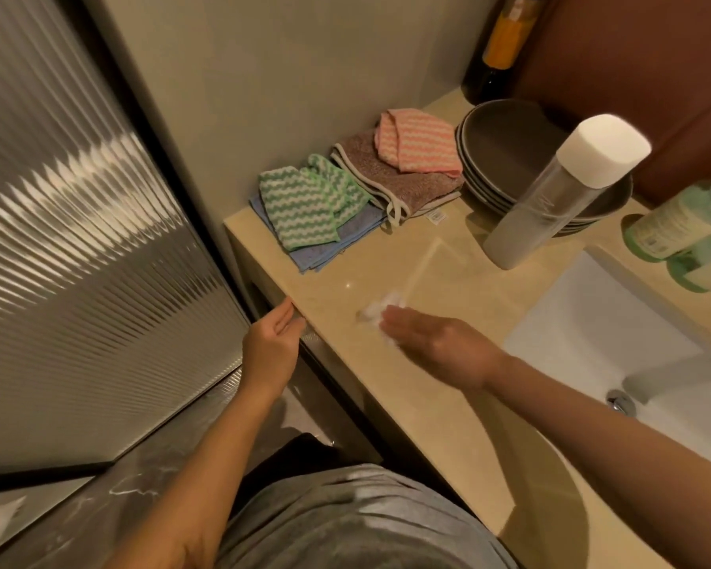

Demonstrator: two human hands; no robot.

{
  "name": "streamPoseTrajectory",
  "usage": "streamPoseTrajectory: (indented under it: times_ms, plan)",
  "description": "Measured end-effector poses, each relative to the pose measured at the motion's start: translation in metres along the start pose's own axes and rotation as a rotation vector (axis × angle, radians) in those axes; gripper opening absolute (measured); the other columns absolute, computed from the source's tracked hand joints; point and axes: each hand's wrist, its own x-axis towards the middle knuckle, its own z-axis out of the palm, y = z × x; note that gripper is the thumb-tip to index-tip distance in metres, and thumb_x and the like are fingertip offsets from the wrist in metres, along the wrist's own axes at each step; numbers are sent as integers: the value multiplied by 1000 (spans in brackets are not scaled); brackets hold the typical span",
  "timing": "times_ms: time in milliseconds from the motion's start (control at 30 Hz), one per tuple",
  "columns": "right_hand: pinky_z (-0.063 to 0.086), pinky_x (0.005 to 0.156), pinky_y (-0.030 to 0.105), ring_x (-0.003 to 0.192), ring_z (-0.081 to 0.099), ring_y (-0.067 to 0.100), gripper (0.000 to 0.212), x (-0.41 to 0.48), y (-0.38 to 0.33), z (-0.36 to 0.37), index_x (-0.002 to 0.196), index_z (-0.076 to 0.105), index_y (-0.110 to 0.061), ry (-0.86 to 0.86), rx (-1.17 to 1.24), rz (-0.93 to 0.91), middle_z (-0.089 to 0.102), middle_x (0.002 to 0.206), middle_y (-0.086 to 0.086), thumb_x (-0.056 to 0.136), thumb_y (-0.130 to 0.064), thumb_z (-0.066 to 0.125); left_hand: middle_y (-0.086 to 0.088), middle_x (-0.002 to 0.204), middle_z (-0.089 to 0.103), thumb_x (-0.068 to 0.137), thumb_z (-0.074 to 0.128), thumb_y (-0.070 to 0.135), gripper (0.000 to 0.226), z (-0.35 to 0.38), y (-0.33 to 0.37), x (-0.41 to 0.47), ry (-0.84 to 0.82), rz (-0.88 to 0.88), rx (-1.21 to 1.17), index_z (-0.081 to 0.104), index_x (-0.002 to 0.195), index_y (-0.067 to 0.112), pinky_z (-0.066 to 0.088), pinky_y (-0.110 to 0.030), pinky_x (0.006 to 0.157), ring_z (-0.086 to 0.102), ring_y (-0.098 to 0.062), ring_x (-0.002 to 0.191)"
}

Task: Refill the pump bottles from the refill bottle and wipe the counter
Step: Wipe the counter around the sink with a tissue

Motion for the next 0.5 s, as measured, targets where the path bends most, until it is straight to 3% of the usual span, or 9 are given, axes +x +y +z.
streamPoseTrajectory:
  times_ms: [100, 200, 333, 500]
  plan:
    - [48, 95, 47, 119, 54, 32, 37, -3, 25, -22, 131, 51, -10, 125, -35, 258, 48, 138, 16, 97, -20, 43, -1, 134, 51, 93, 51, 2, 46, 0, 1, -1, -21, -2, -47, 41, 138, 4, 32, -18, 101, 43, -3, 116]
    - [32, 106, 34, 128, 45, 30, 37, 13, 39, -41, 135, 48, -13, 146, 33, 590, 44, 142, 14, 100, -13, 38, 18, 117, 49, 92, 50, -2, 45, 0, 4, -3, -59, 9, -72, 43, 136, 5, 32, -10, 94, 44, 1, 112]
    - [41, 91, 37, 112, 53, 36, 38, 59, 47, -44, 125, 54, -7, 195, 82, 886, 54, 126, 22, 94, 0, 35, 14, 126, 43, 92, 52, 0, 50, -3, 5, -4, -124, 0, -63, 38, 140, 6, 29, -9, 95, 38, 0, 116]
    - [40, 79, 34, 107, 53, 36, 29, 103, 24, -38, 117, 55, -2, 194, 109, 893, 55, 119, 22, 92, -2, 39, -5, 144, 41, 93, 52, 3, 52, -10, -3, -2, -153, -46, -35, 35, 142, 4, 28, -14, 101, 39, -7, 128]
